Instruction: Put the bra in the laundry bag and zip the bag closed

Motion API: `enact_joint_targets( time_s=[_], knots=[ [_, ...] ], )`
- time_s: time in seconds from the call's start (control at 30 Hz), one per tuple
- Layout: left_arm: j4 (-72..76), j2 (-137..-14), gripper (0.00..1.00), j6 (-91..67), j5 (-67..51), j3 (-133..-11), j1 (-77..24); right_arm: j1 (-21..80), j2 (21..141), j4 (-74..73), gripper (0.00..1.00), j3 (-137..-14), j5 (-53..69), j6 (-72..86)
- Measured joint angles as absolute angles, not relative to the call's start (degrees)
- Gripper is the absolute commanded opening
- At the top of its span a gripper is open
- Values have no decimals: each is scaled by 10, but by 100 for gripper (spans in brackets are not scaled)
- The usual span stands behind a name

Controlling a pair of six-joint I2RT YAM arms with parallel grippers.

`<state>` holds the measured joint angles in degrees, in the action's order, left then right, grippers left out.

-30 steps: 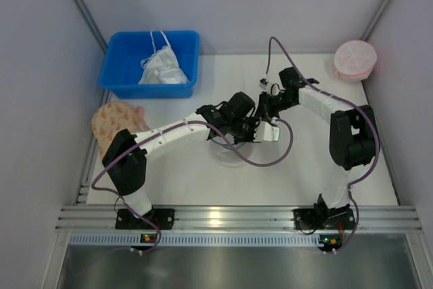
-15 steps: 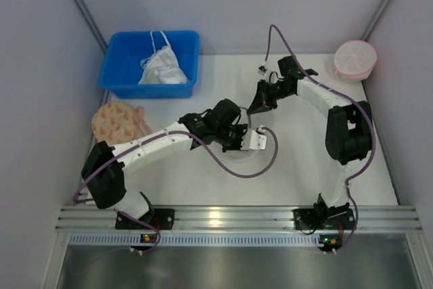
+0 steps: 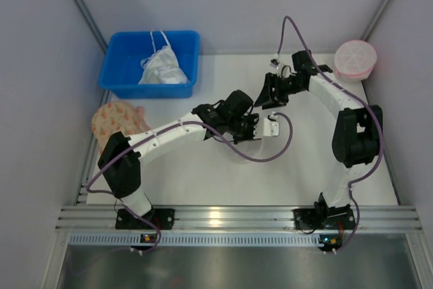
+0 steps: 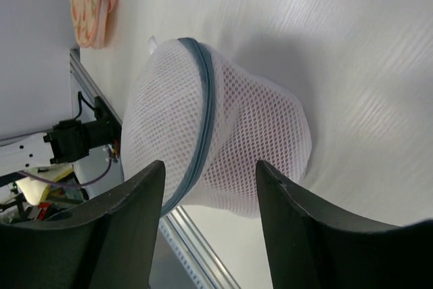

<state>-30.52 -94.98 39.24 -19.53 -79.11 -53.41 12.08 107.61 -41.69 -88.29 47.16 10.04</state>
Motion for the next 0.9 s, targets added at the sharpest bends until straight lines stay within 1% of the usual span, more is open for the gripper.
enact_joint_targets(
  time_s=[0.07, 0.17, 0.2, 0.23, 0.27, 0.37, 0.4, 0.57, 0.9],
  knots=[
    [-305, -963, 0, 392, -193, -801, -534, 117, 1063, -423, 55, -859, 480, 96],
    [-304, -978, 0, 392, -190, -813, -534, 131, 1053, -431, 46, -821, 494, 94],
    [-304, -982, 0, 391, -189, -818, -534, 142, 1053, -432, 36, -809, 498, 93],
    [-305, -985, 0, 391, -188, -822, -534, 151, 1053, -432, 32, -799, 500, 92],
    [-304, -988, 0, 391, -188, -826, -534, 161, 1053, -433, 26, -791, 503, 94],
    [-305, -989, 0, 391, -189, -830, -534, 178, 1053, -433, 13, -784, 507, 96],
    [-304, -989, 0, 391, -190, -829, -535, 180, 1053, -430, 0, -785, 508, 96],
    [-295, -987, 0, 392, -190, -819, -540, 179, 1058, -433, 0, -801, 511, 103],
    [-283, -927, 0, 372, -184, -727, -554, 156, 1109, -433, 0, -870, 507, 111]
  ],
)
